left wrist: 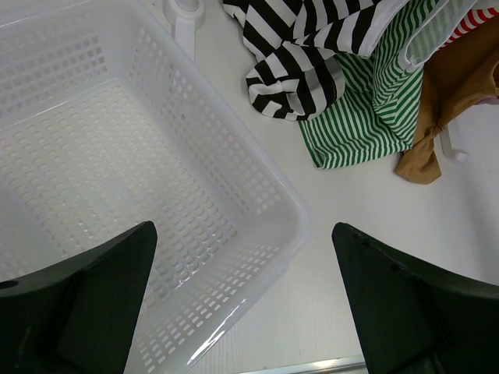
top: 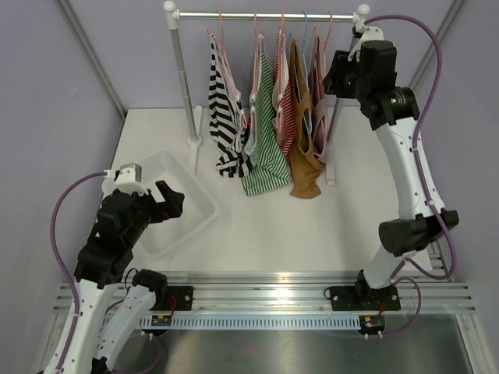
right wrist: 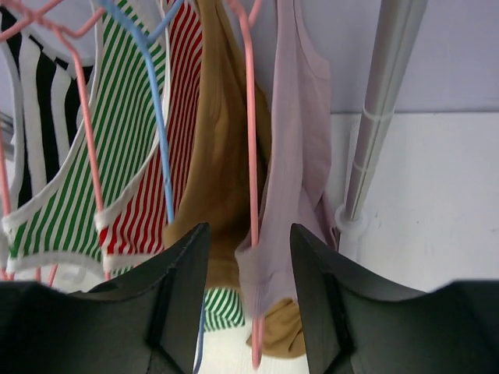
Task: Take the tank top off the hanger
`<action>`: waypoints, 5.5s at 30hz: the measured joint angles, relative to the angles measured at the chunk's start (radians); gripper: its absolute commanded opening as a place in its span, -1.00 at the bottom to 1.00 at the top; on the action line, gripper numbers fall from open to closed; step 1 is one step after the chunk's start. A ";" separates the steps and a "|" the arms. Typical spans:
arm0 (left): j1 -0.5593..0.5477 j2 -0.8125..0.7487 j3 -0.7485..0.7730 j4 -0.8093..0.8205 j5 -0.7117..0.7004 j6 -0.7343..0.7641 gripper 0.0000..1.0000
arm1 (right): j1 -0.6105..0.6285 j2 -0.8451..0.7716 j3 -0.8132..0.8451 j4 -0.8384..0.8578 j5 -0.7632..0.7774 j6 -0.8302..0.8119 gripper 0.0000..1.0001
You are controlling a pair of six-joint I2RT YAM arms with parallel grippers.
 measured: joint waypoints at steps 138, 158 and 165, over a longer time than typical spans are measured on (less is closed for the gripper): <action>-0.820 0.664 0.377 0.670 -0.032 0.088 -1.00 | 0.124 -0.915 -0.649 0.117 -0.514 0.023 -1.00; -0.896 0.799 0.255 0.483 -0.394 -0.018 -0.74 | 0.126 -0.811 -0.589 0.040 0.120 0.109 -1.00; -0.896 0.761 0.239 0.373 -0.444 -0.092 0.98 | 0.126 -0.491 -0.348 -0.092 0.148 0.056 -1.00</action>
